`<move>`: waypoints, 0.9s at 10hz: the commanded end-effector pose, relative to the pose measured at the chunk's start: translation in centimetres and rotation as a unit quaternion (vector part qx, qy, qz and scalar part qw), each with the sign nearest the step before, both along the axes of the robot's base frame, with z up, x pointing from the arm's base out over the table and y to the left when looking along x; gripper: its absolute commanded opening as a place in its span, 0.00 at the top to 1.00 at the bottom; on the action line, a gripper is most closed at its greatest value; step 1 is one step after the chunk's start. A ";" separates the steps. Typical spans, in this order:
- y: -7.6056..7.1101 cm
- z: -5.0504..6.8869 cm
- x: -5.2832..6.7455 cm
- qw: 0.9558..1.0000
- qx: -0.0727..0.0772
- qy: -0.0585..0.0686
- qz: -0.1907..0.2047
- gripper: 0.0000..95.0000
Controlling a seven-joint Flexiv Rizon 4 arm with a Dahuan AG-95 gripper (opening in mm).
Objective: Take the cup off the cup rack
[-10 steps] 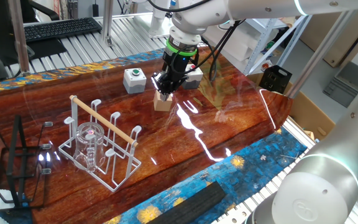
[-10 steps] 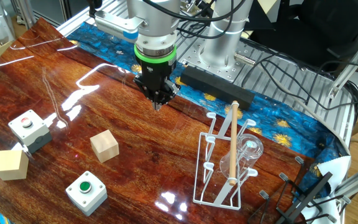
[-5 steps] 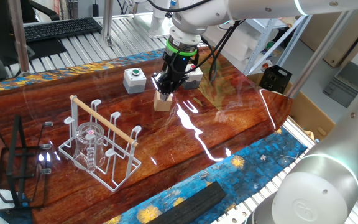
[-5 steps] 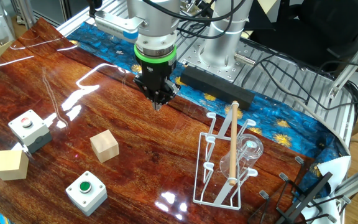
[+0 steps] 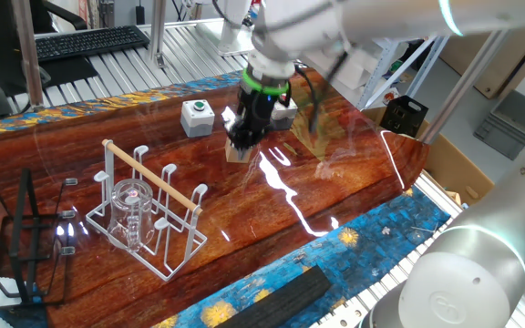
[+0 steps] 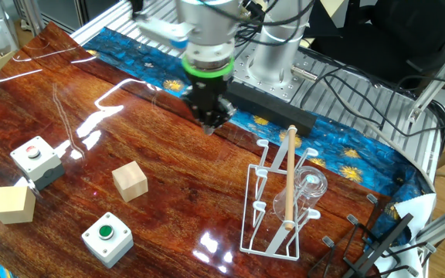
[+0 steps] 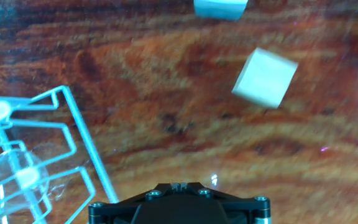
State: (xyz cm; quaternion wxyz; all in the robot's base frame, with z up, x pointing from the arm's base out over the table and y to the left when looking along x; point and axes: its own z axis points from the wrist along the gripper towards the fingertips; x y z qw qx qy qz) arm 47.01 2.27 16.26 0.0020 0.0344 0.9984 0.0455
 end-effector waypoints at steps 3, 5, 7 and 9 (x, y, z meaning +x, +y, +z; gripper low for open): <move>-0.2 -0.2 5.8 1.000 -0.007 0.008 -0.021 1.00; -0.5 0.1 6.9 1.000 -0.007 0.005 -0.024 1.00; -0.6 0.2 7.0 1.000 -0.005 0.006 -0.024 1.00; -0.6 0.2 7.0 1.000 -0.005 0.007 -0.024 1.00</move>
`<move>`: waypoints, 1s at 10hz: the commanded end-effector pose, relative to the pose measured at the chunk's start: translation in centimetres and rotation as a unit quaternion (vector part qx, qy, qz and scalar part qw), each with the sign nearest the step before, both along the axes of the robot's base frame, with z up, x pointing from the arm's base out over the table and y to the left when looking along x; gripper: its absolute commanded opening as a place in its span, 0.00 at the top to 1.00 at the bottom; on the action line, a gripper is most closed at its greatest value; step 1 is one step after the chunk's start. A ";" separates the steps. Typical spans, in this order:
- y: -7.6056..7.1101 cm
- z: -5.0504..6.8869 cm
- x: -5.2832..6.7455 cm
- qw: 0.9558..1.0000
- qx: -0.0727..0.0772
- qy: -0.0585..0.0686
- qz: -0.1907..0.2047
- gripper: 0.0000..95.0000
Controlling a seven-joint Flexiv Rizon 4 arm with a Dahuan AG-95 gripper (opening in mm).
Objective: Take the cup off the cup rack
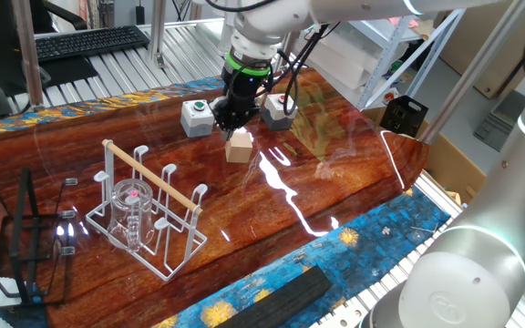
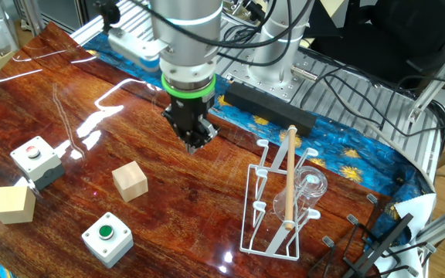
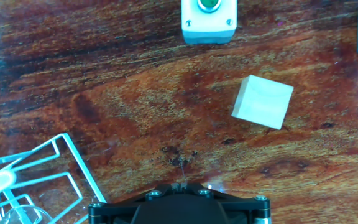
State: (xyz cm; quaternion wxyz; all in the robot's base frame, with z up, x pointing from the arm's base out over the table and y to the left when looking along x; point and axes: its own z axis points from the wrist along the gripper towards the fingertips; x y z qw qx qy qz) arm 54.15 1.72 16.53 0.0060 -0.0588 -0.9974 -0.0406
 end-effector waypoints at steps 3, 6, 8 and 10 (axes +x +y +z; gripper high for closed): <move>0.0 0.0 -0.5 1.000 0.000 0.003 0.002 1.00; 0.0 0.1 -0.4 1.000 0.000 0.007 -0.001 1.00; -0.1 0.0 0.4 1.000 0.000 0.009 -0.004 1.00; -0.7 -0.5 2.9 1.000 0.000 0.014 -0.002 1.00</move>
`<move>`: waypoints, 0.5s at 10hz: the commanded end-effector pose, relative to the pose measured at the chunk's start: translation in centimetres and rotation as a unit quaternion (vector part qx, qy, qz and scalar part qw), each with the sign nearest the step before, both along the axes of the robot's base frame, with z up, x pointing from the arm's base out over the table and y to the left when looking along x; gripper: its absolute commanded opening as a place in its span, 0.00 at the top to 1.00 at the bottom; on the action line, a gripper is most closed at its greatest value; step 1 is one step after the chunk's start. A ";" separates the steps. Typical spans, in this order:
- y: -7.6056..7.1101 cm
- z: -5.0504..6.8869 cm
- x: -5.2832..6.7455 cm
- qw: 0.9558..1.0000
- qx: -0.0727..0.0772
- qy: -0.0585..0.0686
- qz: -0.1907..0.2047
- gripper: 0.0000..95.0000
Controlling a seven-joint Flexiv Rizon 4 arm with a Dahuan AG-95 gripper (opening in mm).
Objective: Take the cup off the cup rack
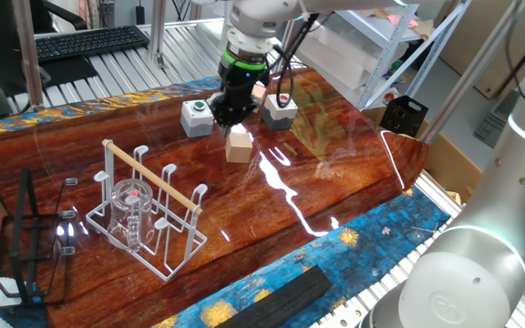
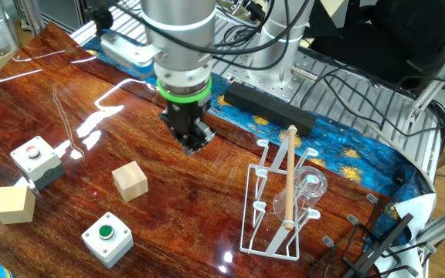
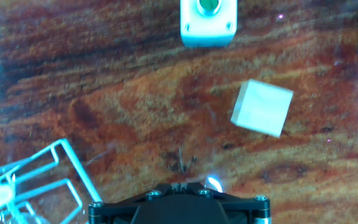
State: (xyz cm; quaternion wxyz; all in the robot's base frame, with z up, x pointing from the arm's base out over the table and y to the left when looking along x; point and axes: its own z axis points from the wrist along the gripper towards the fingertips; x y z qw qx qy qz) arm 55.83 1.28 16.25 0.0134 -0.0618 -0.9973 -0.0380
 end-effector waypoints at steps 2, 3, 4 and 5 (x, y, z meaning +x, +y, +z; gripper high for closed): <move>-0.7 -0.8 2.9 1.000 0.001 0.007 0.001 1.00; -0.8 -1.0 3.2 1.000 0.001 0.007 0.001 1.00; -0.8 -1.1 3.5 1.000 0.000 0.007 0.001 1.00; -0.7 -1.0 3.5 1.000 0.003 0.014 -0.003 1.00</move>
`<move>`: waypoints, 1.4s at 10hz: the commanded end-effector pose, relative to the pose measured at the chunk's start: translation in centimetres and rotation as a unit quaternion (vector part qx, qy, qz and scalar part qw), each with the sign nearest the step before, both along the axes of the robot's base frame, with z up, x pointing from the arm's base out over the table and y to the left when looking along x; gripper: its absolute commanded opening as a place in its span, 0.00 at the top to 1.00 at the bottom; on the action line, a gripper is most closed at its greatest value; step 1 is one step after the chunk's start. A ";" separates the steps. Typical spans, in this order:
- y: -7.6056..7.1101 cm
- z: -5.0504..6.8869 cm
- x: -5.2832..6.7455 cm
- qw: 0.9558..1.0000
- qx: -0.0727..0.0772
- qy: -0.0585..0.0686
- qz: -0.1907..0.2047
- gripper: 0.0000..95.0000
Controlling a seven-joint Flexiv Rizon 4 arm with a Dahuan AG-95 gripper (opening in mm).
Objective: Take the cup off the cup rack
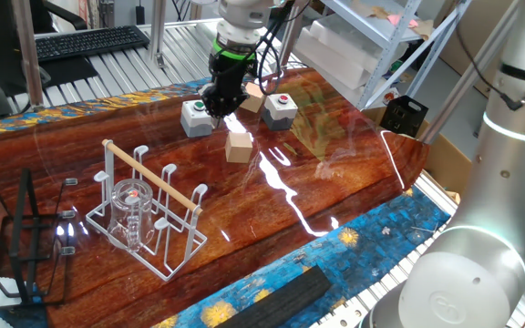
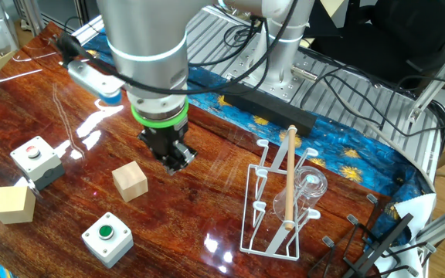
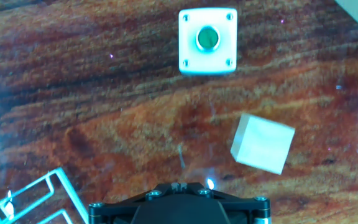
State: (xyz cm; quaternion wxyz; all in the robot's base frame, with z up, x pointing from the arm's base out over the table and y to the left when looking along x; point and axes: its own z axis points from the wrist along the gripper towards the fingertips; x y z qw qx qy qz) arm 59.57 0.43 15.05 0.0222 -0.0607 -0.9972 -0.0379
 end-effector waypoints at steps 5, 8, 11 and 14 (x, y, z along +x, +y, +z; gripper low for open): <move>1.6 1.5 -3.7 1.000 -0.007 0.012 -0.004 1.00; 2.1 1.5 -5.8 1.000 -0.005 0.009 -0.006 1.00; 2.3 1.4 -7.2 1.000 -0.006 0.003 -0.003 1.00; 2.4 1.6 -9.5 1.000 -0.006 -0.001 0.002 1.00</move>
